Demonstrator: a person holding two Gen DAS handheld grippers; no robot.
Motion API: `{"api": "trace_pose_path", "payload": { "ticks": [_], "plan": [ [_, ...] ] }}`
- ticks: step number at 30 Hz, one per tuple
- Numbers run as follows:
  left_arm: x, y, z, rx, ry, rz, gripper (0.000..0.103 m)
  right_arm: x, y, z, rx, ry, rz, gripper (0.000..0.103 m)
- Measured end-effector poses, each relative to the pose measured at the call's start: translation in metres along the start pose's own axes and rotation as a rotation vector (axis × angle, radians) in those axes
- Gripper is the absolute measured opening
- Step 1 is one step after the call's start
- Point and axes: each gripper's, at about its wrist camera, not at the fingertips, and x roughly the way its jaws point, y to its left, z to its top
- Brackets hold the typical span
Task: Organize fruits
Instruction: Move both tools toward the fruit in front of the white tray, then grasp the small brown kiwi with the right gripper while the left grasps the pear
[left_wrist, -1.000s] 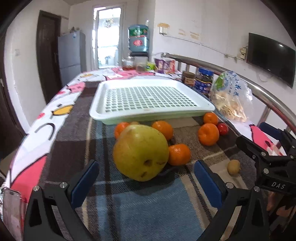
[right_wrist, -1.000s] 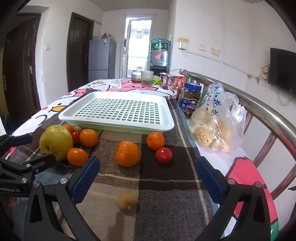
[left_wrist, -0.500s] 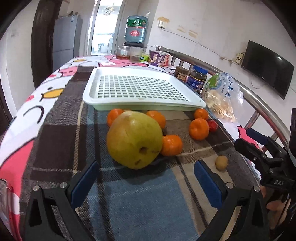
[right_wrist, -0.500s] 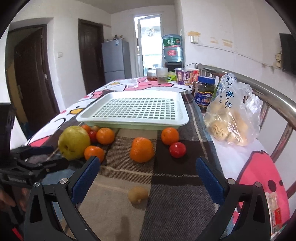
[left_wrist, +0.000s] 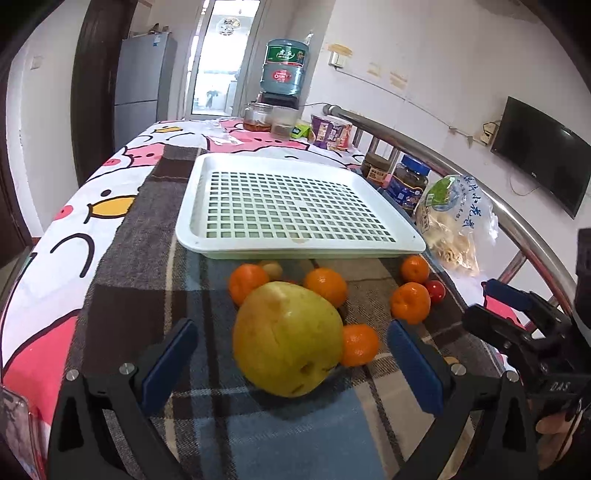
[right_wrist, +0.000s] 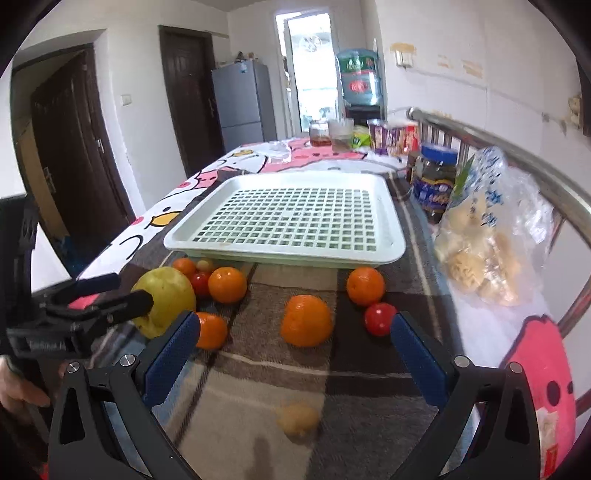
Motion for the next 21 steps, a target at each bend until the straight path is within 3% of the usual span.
{"api": "trace_pose_path", "payload": {
  "ticks": [6,11,17,21],
  "plan": [
    [0.005,0.001,-0.004,0.012,-0.006,0.006,0.103,0.009,-0.002,-0.004,0.022,0.023,-0.007,0.103],
    [0.007,0.0,-0.013,0.042,0.018,0.007,0.102,0.009,-0.005,-0.027,0.018,0.098,-0.015,0.101],
    [0.017,0.01,-0.013,-0.001,0.059,0.013,0.09,0.007,-0.005,-0.054,-0.021,0.192,-0.02,0.087],
    [0.021,0.014,-0.012,-0.031,0.078,-0.012,0.09,0.007,-0.001,-0.06,-0.025,0.205,-0.022,0.077]
  ]
}}
